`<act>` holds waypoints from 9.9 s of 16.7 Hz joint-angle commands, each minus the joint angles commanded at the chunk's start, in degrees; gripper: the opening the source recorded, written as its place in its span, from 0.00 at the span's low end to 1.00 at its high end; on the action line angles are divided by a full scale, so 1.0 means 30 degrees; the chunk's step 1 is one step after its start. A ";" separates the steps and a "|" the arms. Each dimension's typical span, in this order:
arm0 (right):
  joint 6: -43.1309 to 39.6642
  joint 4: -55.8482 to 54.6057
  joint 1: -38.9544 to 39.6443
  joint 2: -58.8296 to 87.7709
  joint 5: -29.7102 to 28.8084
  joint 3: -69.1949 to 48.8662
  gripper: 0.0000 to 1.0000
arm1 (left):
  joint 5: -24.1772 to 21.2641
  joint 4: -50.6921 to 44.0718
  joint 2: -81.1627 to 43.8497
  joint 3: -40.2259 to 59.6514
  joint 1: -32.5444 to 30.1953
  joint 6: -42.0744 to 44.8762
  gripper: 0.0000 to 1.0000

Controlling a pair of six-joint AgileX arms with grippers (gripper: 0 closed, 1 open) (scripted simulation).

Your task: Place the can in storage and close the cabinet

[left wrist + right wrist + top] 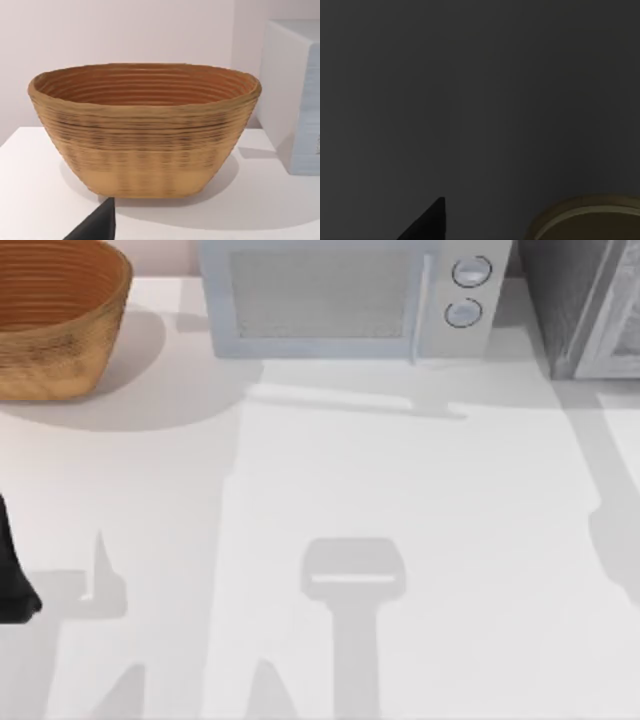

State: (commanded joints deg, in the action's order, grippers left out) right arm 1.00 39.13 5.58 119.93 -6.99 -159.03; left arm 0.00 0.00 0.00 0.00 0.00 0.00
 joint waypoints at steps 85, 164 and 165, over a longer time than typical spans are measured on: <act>0.0098 -3.3984 -2.1378 -1.0653 2.1626 4.4384 1.00 | 0.0000 0.0000 0.0000 0.0000 0.0000 0.0000 1.00; -0.0039 -0.5339 0.4772 -1.2817 -0.4927 1.8036 1.00 | 0.0000 0.0000 0.0000 0.0000 0.0000 0.0000 1.00; -0.0028 -0.5408 0.4667 -1.2666 -0.4815 1.7918 1.00 | 0.0000 0.0000 0.0000 0.0000 0.0000 0.0000 1.00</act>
State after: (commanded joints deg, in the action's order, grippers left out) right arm 0.91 22.91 19.58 81.93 -21.44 -105.28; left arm 0.00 0.00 0.00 0.00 0.00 0.00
